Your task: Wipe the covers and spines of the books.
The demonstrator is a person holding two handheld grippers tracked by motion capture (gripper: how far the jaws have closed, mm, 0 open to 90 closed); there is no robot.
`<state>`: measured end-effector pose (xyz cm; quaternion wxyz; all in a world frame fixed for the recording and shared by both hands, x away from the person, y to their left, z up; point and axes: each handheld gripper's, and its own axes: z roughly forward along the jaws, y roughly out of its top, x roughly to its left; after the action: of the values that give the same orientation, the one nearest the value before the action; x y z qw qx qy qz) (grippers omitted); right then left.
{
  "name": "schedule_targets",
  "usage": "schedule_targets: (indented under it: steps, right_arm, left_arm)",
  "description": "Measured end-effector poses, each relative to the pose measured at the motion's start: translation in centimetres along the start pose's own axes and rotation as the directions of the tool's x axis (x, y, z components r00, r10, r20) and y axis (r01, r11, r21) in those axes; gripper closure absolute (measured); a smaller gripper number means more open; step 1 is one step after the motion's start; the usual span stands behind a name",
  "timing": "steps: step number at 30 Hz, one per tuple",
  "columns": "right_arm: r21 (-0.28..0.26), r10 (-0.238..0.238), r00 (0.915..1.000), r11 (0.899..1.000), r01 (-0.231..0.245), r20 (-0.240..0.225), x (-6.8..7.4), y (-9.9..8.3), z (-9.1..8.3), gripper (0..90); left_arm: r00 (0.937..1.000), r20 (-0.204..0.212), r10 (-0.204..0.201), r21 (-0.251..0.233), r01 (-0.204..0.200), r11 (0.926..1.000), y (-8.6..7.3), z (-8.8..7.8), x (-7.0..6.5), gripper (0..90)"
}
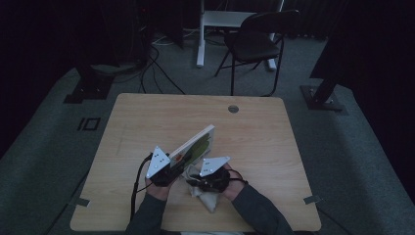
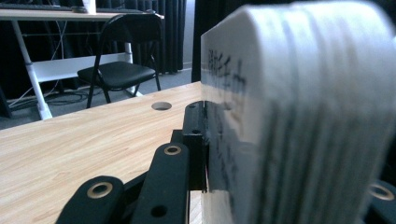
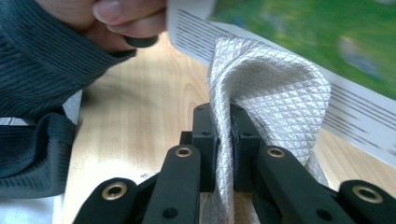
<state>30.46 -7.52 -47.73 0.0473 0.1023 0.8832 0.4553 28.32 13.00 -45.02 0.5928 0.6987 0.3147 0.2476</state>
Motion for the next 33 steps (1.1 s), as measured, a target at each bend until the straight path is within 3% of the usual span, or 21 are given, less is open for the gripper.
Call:
schedule_targets:
  steps: [6, 19, 33]
  right_arm:
    - [-0.007, 0.030, 0.9989, 1.000, -0.029, 0.037, -0.9, -0.5, -1.0, 83.2]
    - [-0.008, 0.045, 0.9929, 0.999, -0.044, 0.110, -2.2, -1.1, -2.3, 83.2]
    - [0.000, 0.083, 0.9872, 0.997, -0.083, 0.136, -3.6, -2.2, -2.6, 83.2]
  left_arm:
    - [1.0000, 0.002, 0.003, -0.007, -0.003, 1.0000, 0.2, -0.3, 0.1, 77.8]
    - [0.9998, 0.016, 0.008, -0.006, -0.008, 1.0000, 0.6, -0.9, 0.4, 77.8]
    - [0.9994, 0.025, 0.023, -0.015, -0.023, 0.9996, 1.1, -1.3, 0.2, 77.8]
